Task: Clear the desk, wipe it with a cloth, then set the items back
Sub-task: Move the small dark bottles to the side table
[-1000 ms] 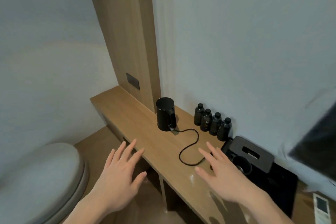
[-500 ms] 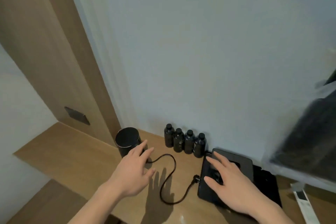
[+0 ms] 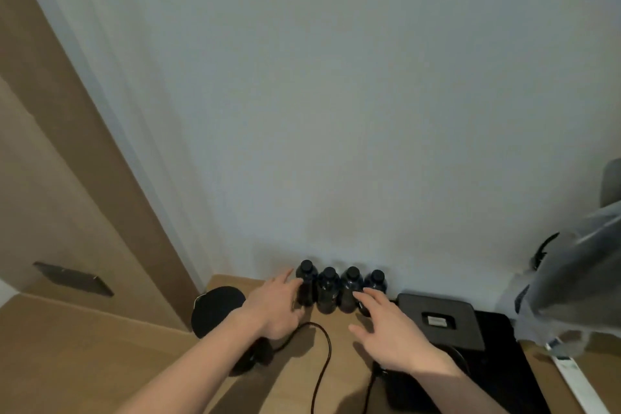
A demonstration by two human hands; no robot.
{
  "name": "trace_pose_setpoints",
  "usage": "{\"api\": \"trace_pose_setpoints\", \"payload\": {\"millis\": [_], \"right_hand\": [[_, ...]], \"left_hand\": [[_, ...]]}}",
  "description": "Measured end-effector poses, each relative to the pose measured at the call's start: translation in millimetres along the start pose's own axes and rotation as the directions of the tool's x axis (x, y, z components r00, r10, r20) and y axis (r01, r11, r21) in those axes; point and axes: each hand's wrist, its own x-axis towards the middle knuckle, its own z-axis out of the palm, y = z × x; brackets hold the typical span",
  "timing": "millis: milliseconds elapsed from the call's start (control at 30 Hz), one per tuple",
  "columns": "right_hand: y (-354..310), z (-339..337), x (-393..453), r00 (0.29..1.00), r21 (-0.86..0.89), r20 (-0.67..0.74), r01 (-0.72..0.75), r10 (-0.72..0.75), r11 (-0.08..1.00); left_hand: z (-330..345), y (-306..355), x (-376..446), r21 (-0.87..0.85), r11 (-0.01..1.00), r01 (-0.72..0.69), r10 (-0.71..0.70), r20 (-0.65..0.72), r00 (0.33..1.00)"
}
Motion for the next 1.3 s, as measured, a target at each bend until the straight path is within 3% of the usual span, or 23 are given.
{"api": "trace_pose_setpoints", "payload": {"millis": [233, 467, 700, 900, 1133, 1300], "right_hand": [[-22, 8, 60, 0.999, -0.052, -0.024, -0.023, 0.021, 0.998], [-29, 38, 127, 0.997, -0.133, 0.041, -0.057, 0.063, 0.99], [-27, 62, 149, 0.996, -0.124, -0.028, -0.093, 0.09, 0.988], [-23, 70, 147, 0.995, -0.072, -0.072, -0.08, 0.074, 0.994], [-28, 55, 120, 0.997, 0.055, -0.079, 0.007, -0.003, 0.998], [-39, 29, 76, 0.98, 0.117, -0.182, 0.099, -0.077, 0.988]], "left_hand": [[5, -19, 73, 0.031, 0.999, 0.036, -0.037, 0.032, 0.999], [27, -29, 123, -0.015, 0.999, 0.032, -0.031, 0.104, 0.994], [48, -47, 139, -0.077, 0.995, 0.061, -0.059, 0.026, 0.998], [46, -42, 131, -0.021, 0.998, 0.054, -0.056, -0.074, 0.996], [30, -31, 70, -0.193, 0.978, 0.074, -0.118, -0.225, 0.967], [12, -27, 5, -0.348, 0.938, 0.015, -0.149, -0.363, 0.92]]}}
